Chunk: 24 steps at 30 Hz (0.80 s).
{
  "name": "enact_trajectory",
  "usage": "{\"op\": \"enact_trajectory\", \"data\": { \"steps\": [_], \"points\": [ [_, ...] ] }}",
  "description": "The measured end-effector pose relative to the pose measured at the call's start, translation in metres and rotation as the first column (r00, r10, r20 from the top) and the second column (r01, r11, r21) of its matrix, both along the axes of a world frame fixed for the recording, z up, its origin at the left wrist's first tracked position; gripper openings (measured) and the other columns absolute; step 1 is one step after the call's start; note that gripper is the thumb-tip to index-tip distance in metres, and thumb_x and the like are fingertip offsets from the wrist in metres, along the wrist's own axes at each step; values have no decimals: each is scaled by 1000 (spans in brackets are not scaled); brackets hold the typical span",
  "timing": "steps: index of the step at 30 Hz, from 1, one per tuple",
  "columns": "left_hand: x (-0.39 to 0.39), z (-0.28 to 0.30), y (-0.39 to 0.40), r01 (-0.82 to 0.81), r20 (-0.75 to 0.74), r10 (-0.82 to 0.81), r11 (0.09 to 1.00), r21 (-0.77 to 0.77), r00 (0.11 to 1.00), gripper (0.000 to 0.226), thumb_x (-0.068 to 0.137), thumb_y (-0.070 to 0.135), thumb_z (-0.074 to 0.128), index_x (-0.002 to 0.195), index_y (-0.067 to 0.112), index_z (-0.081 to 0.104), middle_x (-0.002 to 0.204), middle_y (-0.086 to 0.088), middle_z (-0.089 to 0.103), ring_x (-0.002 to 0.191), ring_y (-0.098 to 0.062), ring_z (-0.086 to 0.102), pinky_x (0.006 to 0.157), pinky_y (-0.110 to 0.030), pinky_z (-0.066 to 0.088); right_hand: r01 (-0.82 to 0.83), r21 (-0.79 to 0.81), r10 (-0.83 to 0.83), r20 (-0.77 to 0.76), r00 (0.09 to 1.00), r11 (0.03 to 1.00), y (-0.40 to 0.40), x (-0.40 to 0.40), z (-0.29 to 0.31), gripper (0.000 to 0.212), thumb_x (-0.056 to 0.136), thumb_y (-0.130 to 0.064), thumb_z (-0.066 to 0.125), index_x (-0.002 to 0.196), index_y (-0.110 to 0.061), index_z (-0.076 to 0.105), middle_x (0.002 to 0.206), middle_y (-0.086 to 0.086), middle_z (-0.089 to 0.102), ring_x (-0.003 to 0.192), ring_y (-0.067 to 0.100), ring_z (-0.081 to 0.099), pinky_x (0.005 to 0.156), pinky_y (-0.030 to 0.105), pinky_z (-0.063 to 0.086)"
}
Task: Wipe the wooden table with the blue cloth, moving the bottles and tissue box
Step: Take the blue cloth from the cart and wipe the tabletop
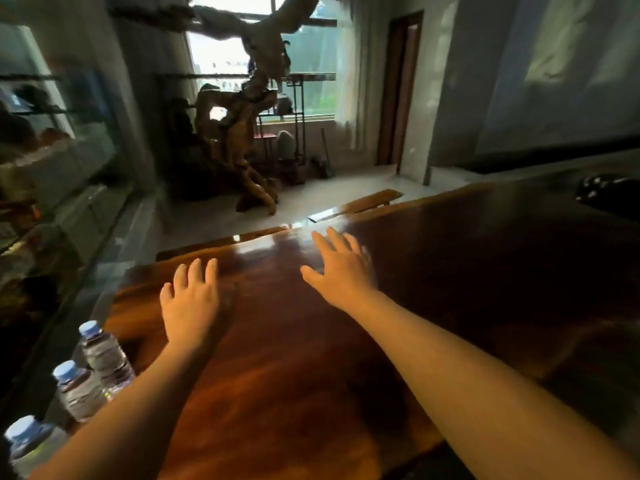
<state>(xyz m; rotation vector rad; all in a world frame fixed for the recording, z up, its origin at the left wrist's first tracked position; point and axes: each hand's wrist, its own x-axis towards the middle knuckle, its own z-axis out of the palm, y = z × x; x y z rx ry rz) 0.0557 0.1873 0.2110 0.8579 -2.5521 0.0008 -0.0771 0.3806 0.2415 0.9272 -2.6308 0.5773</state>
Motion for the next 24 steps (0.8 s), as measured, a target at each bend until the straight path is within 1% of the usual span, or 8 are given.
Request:
{"op": "enact_trajectory", "data": {
  "steps": [5, 8, 11, 15, 19, 24],
  "points": [
    [-22, 8, 58, 115, -31, -114, 993, 35, 993, 62, 92, 49, 46, 143, 15, 35, 149, -15, 41, 141, -36, 30, 110, -53, 31, 101, -12, -101, 16, 995, 995, 71, 10, 9, 69, 88, -56, 48, 148, -29, 27, 158, 1, 25, 143, 28, 19, 113, 50, 20],
    [-41, 5, 100, 196, -57, -191, 976, 94, 980, 60, 92, 48, 48, 140, 14, 37, 145, -17, 44, 137, -38, 35, 106, -55, 34, 175, -17, -175, 6, 985, 984, 121, 15, 9, 67, 89, -55, 48, 147, -27, 31, 155, 2, 31, 140, 29, 25, 111, 50, 25],
    [-58, -1, 149, 282, -39, -279, 952, 119, 960, 60, 92, 49, 47, 140, 14, 37, 144, -18, 44, 135, -39, 37, 104, -54, 36, 249, 0, -249, 27, 968, 968, 172, 18, 4, 67, 89, -55, 48, 147, -25, 32, 154, 4, 34, 139, 29, 29, 109, 50, 30],
    [-75, -7, 216, 421, -13, -423, 899, 120, 906, 52, 93, 45, 50, 131, 10, 44, 136, -22, 49, 128, -41, 41, 99, -54, 39, 354, 8, -354, 56, 934, 935, 243, 25, -6, 69, 89, -58, 46, 148, -26, 30, 152, 2, 37, 136, 29, 33, 105, 46, 36],
    [-85, -9, 280, 548, -14, -551, 825, 136, 834, 57, 93, 46, 48, 136, 9, 41, 139, -22, 47, 129, -42, 39, 99, -55, 36, 464, 14, -464, 70, 883, 886, 310, 37, -16, 70, 88, -59, 45, 148, -26, 30, 151, 0, 39, 135, 29, 35, 102, 46, 39],
    [-98, -9, 365, 677, -39, -682, 717, 166, 731, 60, 93, 49, 44, 139, 11, 38, 142, -21, 45, 132, -41, 38, 103, -55, 35, 616, -3, -613, 88, 785, 788, 397, 60, -28, 72, 86, -62, 43, 147, -26, 31, 150, 0, 40, 134, 29, 36, 99, 45, 37]
  ]
}}
